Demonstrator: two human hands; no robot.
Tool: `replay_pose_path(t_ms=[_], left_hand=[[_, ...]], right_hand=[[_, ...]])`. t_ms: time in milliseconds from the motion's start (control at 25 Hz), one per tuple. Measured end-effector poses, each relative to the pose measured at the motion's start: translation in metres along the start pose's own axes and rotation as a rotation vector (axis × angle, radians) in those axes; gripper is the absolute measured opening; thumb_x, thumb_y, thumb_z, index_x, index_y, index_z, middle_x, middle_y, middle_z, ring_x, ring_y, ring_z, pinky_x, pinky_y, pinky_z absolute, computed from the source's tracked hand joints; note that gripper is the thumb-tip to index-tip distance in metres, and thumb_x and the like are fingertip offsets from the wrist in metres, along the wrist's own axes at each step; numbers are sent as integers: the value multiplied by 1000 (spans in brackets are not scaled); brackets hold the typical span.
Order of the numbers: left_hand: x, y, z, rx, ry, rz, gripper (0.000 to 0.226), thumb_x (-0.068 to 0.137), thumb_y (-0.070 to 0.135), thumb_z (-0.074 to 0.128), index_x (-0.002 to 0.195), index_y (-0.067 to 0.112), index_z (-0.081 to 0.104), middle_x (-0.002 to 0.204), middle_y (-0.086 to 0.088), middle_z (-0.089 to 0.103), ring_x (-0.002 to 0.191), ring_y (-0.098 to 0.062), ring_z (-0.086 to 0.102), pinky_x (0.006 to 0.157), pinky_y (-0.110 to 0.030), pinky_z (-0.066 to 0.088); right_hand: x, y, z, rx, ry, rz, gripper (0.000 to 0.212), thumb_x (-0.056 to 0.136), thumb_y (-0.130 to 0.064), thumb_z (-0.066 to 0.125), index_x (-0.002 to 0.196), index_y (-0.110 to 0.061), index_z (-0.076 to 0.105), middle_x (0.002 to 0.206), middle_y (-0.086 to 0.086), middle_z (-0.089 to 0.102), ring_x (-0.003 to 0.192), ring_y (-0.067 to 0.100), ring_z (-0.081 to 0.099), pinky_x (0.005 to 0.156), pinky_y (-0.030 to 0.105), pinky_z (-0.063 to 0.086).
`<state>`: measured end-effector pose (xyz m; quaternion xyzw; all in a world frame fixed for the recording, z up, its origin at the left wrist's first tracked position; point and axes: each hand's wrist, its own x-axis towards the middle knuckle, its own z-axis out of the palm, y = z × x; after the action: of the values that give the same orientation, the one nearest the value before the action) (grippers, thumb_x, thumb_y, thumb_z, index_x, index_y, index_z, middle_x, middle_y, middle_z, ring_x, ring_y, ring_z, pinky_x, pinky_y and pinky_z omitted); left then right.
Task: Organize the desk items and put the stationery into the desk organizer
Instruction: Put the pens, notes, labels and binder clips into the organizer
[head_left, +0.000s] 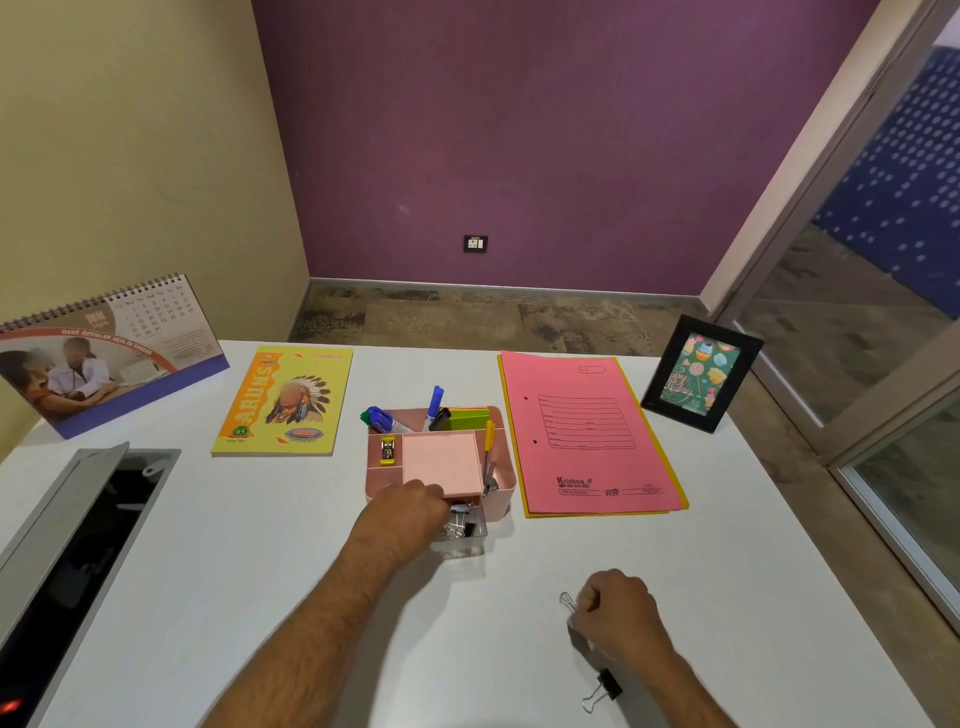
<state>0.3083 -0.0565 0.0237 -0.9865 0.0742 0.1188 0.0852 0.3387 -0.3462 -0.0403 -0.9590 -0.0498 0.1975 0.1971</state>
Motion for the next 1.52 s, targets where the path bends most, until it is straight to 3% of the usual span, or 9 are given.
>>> replay_pose_path(t_ms=[160,320,440,760,920,1080,1200,1360,1520], left_hand=[[0,-2,1,-116,42,13,33,93,11,56,124,16,63,113,-9,64,103,-26,61,83,-37,50],[-7,4,-3,-882,241,-102,30,92,33,62,120,24,69,115,6,70,98,-10,62,80,-18,47],[-5,15,-11,-1209,189,-127,34,79,34,79,110,20,75,103,8,74,86,-3,67,70,-10,49],[-4,20,-11,-1362,220,-196,14,75,16,83,89,14,80,80,4,76,71,-8,71,63,-16,55],[-7,19,-17,-1416,275,-213,11,74,12,84,85,12,80,79,2,76,71,-8,70,61,-15,54],[-10,1,-19,-1334,377,-219,15,72,7,84,77,20,79,72,12,73,73,1,66,64,-12,53],[-11,-16,-9,-1063,423,-109,14,73,10,81,79,22,80,76,16,71,71,-1,65,67,-16,53],[-13,-20,-2,-512,233,63,18,84,19,70,100,24,76,100,6,72,89,-13,65,77,-26,54],[-10,-7,2,-205,143,132,20,87,12,65,105,18,72,105,-2,70,96,-23,67,79,-31,53]], right_hand=[[-3,-26,-5,255,87,-150,15,70,-12,77,62,-24,71,63,-18,68,63,2,64,64,26,54],[-10,-56,-14,490,184,-299,20,69,-11,86,71,-24,71,77,-19,70,73,6,65,67,15,51],[-14,-76,-19,557,221,-395,24,68,-10,87,71,-24,67,86,-17,70,77,10,66,71,14,51],[-19,-92,-21,587,262,-500,33,69,-13,88,70,-35,62,88,-14,70,80,13,67,74,26,57],[-22,-87,-21,566,186,-475,36,68,-22,89,95,-31,68,95,-16,68,87,7,65,74,19,55],[-19,-62,-28,593,114,-289,29,69,-15,87,92,-21,71,93,3,70,75,4,64,54,17,53],[-9,-23,-31,296,-116,-261,26,60,-23,86,81,-21,73,78,-3,69,62,0,59,63,30,56],[-8,8,-37,-175,-481,-278,53,49,-35,89,95,-26,66,91,-10,56,71,4,51,66,24,46],[-11,21,-30,-364,-570,-292,42,55,-22,83,78,-39,52,91,-12,51,81,10,54,65,25,43]])
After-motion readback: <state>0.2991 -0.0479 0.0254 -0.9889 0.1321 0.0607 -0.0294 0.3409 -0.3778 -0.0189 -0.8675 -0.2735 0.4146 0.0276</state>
